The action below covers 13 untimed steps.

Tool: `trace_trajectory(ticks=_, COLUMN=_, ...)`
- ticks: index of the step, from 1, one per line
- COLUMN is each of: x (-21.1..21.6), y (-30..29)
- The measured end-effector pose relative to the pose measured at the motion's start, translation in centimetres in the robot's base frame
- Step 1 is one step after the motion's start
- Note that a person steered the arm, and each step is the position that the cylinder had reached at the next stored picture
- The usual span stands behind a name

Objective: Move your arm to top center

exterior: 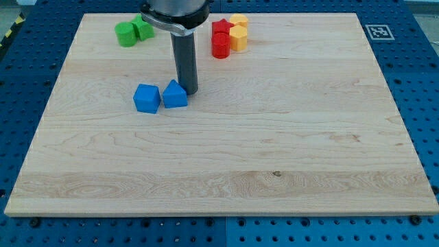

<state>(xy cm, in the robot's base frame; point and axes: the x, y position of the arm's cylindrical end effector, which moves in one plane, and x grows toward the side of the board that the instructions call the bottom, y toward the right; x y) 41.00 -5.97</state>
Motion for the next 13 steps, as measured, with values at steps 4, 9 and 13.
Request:
trace_trajectory(ticks=4, x=-4.3, y=0.5)
trace_trajectory(ticks=9, x=-16.5, y=0.5)
trace_trajectory(ticks=13, x=-16.7, y=0.5)
